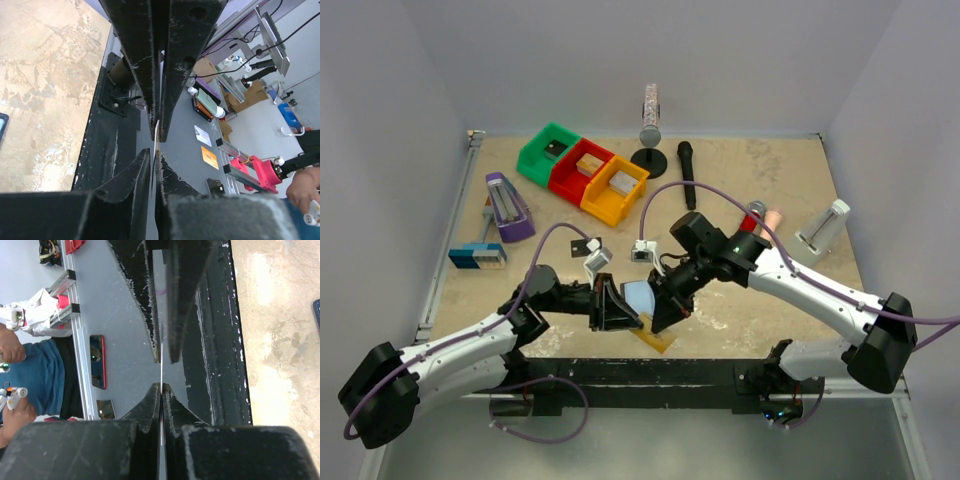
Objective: Take the credit cards out of the card holder
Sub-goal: Place the credit card at the center of the board.
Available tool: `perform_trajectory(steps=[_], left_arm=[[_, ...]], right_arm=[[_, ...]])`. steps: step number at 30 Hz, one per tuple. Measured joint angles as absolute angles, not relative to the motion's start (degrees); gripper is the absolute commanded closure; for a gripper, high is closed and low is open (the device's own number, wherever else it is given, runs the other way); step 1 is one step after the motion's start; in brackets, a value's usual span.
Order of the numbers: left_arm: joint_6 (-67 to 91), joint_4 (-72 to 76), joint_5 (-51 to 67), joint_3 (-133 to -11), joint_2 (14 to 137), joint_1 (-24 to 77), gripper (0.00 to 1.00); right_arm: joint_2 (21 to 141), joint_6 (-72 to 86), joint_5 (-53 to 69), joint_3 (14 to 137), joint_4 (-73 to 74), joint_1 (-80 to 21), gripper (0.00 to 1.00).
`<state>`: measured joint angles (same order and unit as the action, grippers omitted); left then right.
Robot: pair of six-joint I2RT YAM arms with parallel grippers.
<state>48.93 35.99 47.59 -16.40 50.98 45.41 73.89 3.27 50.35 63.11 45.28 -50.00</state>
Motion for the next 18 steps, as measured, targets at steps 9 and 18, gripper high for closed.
perform_trajectory(steps=[9,18], left_arm=[[48.9,36.5,44.4,-15.7,48.2,45.5,1.0],[53.0,40.6,27.6,-7.0,42.1,44.3,1.0]], right_arm=[[72.1,4.7,47.9,63.1,45.0,-50.0,0.32],[54.7,14.3,39.3,52.5,32.8,-39.6,0.32]])
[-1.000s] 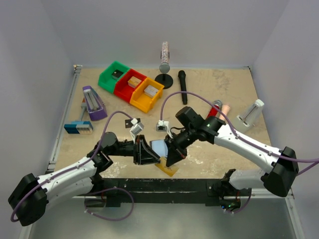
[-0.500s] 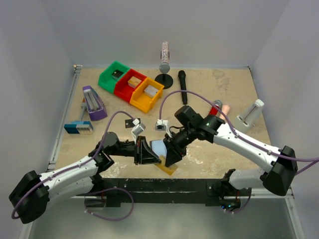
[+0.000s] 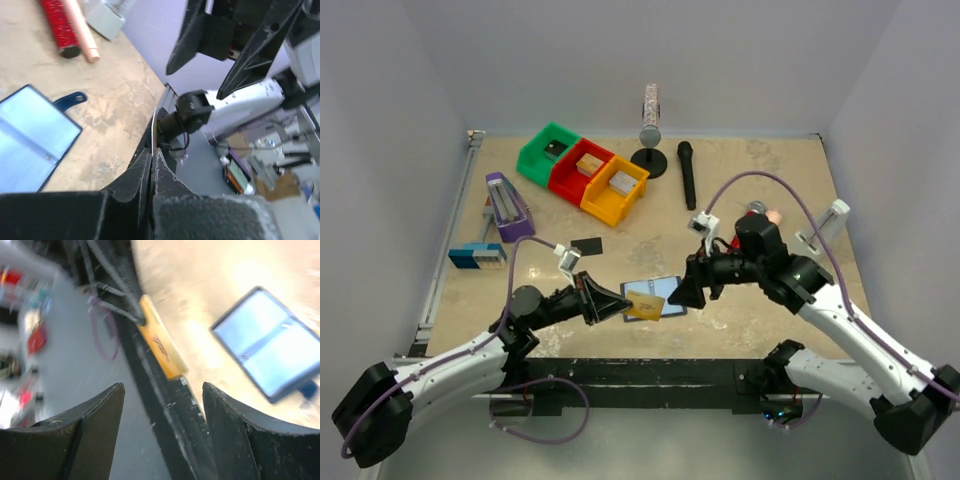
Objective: Take the credit cards out of the card holder
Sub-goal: Place the credit card at the center of the board.
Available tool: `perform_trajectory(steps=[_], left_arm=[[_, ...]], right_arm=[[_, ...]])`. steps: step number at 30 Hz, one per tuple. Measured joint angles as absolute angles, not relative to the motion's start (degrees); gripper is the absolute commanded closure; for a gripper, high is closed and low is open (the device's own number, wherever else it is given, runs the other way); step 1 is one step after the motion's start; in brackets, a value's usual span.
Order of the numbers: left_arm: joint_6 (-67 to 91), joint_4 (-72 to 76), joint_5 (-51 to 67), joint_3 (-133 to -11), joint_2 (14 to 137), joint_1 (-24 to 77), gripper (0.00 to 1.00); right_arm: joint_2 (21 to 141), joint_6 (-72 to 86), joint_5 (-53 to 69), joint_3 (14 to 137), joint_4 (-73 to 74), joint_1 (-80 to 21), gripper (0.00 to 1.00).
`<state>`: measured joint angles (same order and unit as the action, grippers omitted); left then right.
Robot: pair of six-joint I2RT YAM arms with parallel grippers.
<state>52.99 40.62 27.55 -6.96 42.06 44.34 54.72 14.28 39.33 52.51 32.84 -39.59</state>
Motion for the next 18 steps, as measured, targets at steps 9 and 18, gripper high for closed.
perform_trajectory(steps=[9,18], left_arm=[[61.8,54.6,16.4,-2.5,47.3,44.2,1.0],[65.0,63.3,15.4,-2.5,51.5,44.2,1.0]], right_arm=[[50.5,29.6,32.2,38.3,17.3,-36.0,0.32],[51.9,39.0,32.7,32.3,3.4,-36.0,0.36]])
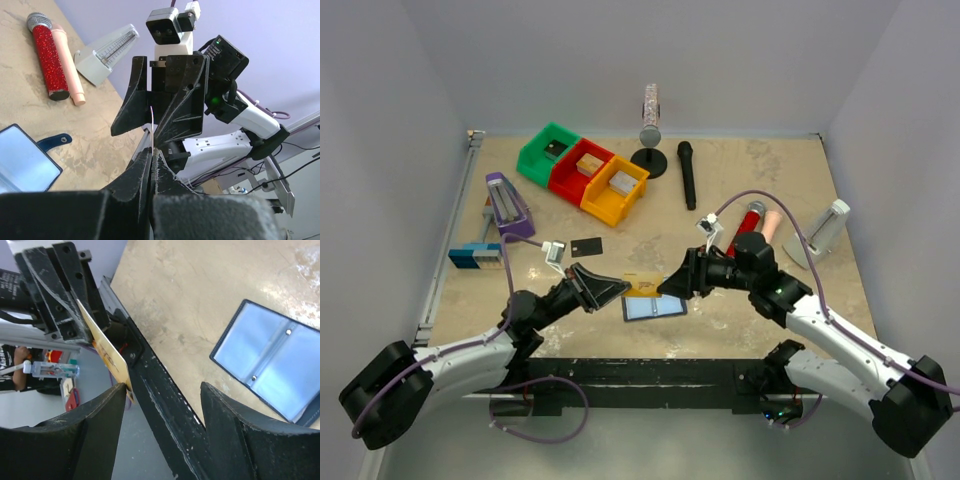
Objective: Take the credit cards out of the card holder
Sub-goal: Place the credit card at the center of the board.
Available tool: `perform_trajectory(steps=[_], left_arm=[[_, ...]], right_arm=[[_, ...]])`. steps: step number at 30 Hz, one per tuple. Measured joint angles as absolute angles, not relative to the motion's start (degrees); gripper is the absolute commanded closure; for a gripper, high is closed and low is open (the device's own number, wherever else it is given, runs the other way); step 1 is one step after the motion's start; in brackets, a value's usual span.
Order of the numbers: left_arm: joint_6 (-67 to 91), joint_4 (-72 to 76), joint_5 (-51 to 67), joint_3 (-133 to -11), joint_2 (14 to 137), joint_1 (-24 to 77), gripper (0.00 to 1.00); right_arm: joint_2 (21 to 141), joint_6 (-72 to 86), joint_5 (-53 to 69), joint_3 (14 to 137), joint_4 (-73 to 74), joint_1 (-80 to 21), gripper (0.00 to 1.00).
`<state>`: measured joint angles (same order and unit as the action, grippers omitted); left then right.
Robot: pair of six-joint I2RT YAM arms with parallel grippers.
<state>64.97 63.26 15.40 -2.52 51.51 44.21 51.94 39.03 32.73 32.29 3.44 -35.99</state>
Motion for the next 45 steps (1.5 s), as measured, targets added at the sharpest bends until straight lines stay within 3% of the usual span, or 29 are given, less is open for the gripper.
perform_trajectory(steps=[4,11,17,24,26,30,33,36,37,45], left_arm=[[65.0,63.4,15.2,-2.5,51.0,44.2,1.0],[65.4,63.4,15.2,-2.5,50.9,44.2,1.0],[65.4,63.4,15.2,-2.5,51.1,44.2,1.0],[65.4,63.6,15.0,-2.5,51.8,44.2,1.0],[65.4,63.5,14.6,-2.5,52.0,44.0,0.98],[65.5,63.1,14.2,-2.5,52.1,43.9,0.77],[65.4,62.4,13.4,-2.5,51.5,43.9,0.52],[65.5,60.3,11.7,-2.5,48.7,43.3,0.38],[65.5,58.9,10.7,-2.5,46.7,43.0,0.16],[62.9,31.1,-1.4,-2.6,18.3,41.7,0.19]], right_arm=[[51.7,40.5,33.0,32.2,-0.2,-36.0,0.39],[52.8,42.2,34.5,32.2,-5.3,-36.0,0.55],[54.9,43.6,37.2,32.2,-8.2,-36.0,0.7],[54.9,43.8,38.7,32.2,-9.1,-36.0,0.97],[54.7,43.8,39.2,32.2,-9.5,-36.0,1.0],[54.3,43.7,40.2,32.2,-10.2,-36.0,1.0],[54.3,43.4,40.7,32.2,-10.3,-36.0,1.0],[54.2,42.5,40.6,32.4,-8.6,-35.9,1.0],[54.1,42.3,40.4,32.7,-7.3,-35.8,1.0],[60.6,38.1,36.8,42.2,5.1,-30.9,1.0]])
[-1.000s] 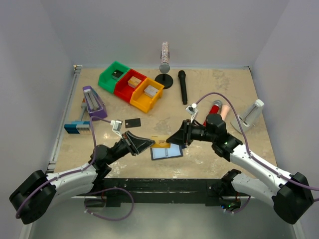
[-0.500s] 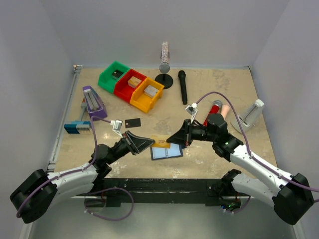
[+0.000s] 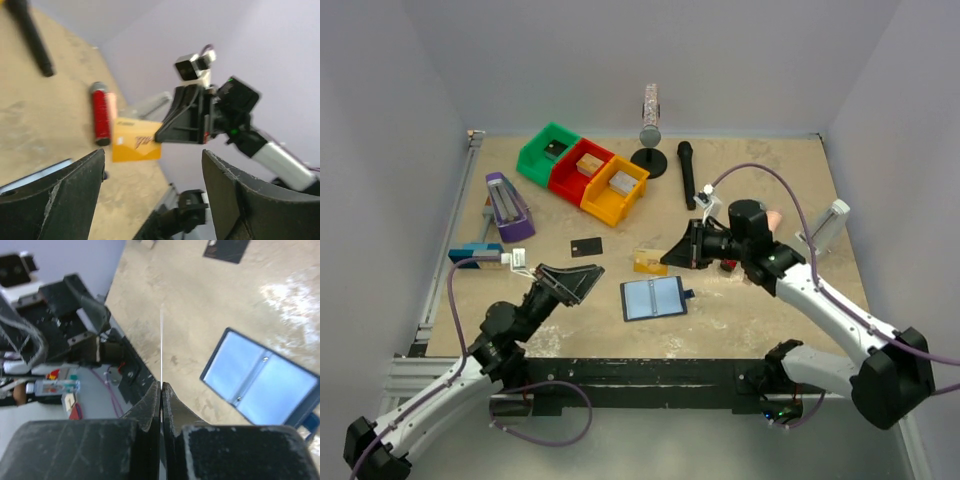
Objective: Take the credit cards out of the card holder
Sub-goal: Place the credit card at the center of the board.
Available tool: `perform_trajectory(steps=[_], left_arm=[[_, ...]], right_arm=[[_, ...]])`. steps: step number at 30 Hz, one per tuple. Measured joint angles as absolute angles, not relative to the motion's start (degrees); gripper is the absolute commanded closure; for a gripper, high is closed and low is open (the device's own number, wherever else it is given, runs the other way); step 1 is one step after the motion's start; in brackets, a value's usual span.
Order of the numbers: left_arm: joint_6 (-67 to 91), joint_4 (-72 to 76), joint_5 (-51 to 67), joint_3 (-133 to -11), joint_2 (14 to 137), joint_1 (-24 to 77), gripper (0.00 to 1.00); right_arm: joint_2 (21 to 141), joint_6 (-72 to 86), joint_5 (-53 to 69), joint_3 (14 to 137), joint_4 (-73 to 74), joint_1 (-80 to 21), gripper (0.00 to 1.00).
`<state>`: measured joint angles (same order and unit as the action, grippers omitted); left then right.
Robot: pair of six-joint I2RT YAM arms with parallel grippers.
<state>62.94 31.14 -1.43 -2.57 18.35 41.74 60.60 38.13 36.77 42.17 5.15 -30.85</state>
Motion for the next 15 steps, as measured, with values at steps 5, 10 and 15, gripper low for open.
perform_trajectory(steps=[5,10,15], left_arm=[[58.6,10.8,-6.9,-6.3,13.8,41.7,0.21],[55.8,-0.1,-8.5,-11.6,16.8,41.7,0.24],[54.8,-6.4,-9.1,-12.5,17.1,41.7,0.25]], right_arm=[[71.7,33.1,32.1,51.5,11.9,-30.1,1.0],[83.9,30.1,30.5,60.0,15.5,-30.1,1.0],[94.8,29.2,29.5,66.3,17.7,-30.0,1.0]])
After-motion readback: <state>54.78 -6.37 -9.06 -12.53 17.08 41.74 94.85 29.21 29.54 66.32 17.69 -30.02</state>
